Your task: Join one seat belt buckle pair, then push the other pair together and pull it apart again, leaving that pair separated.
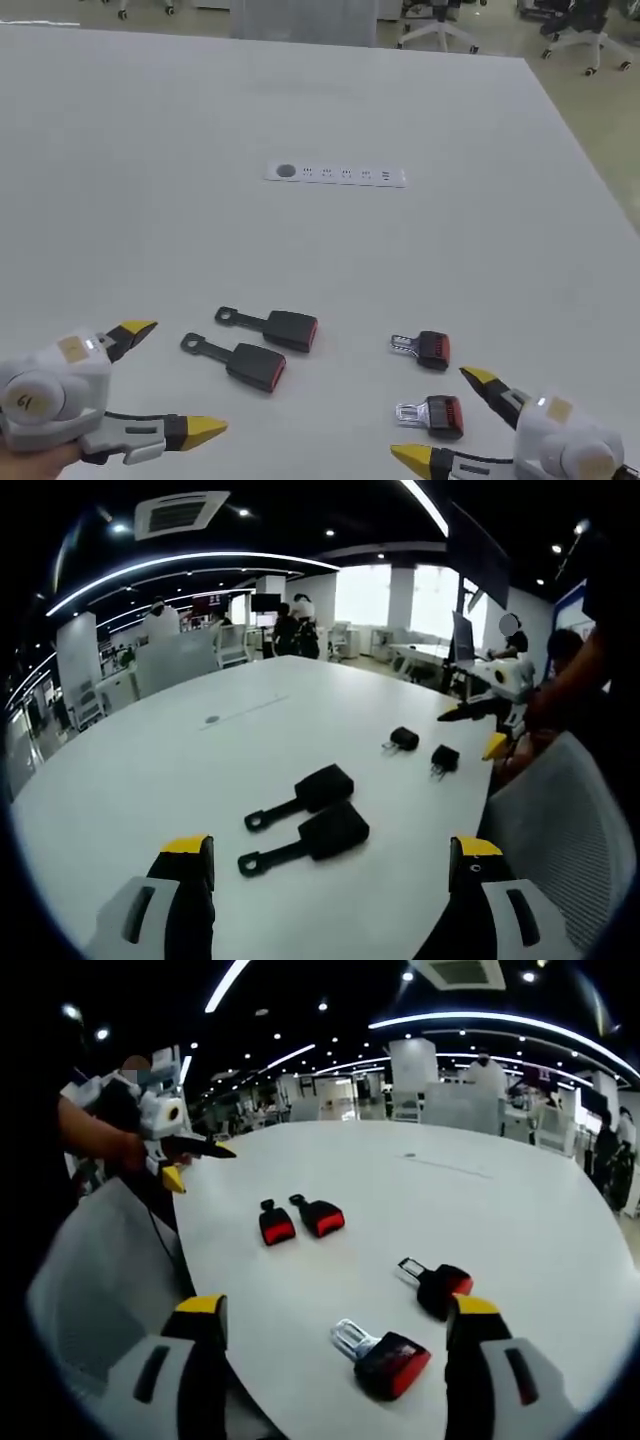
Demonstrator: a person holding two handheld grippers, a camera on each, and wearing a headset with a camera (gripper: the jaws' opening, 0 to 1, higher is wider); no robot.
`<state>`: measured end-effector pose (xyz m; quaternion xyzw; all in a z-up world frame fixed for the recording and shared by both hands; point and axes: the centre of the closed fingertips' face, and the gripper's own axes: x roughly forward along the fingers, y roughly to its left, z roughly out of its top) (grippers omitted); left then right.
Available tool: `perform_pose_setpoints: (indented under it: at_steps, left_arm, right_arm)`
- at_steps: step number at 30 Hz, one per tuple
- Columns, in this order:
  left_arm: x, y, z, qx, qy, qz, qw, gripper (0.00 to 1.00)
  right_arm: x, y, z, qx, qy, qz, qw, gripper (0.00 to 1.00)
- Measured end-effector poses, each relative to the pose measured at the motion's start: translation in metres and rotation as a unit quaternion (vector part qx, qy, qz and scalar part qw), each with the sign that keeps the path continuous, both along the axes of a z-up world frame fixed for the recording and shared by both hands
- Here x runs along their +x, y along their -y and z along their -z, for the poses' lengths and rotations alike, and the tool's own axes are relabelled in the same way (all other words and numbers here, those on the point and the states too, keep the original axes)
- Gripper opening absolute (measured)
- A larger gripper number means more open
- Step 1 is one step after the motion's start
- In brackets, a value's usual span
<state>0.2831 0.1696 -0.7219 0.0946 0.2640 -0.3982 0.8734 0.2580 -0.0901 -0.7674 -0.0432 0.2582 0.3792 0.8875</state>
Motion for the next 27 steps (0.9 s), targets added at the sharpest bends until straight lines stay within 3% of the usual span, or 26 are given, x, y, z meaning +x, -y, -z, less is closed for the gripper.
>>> perform_pose_setpoints:
  at_steps: [4, 17, 27]
  left_arm:
    - [0.003, 0.002, 0.002, 0.003, 0.000, 0.007, 1.0000, 1.00]
    - [0.014, 0.011, 0.019, 0.034, 0.001, 0.064, 0.9974, 0.97]
    - [0.022, 0.022, 0.035, 0.059, -0.010, 0.107, 0.9924, 0.93]
  right_arm:
    - [0.001, 0.004, 0.004, -0.018, -0.004, -0.011, 0.9998, 0.91]
    - [0.003, 0.011, 0.016, -0.043, -0.024, -0.055, 0.9973, 0.89]
    - [0.005, 0.019, 0.029, -0.075, -0.039, -0.101, 0.9913, 0.81]
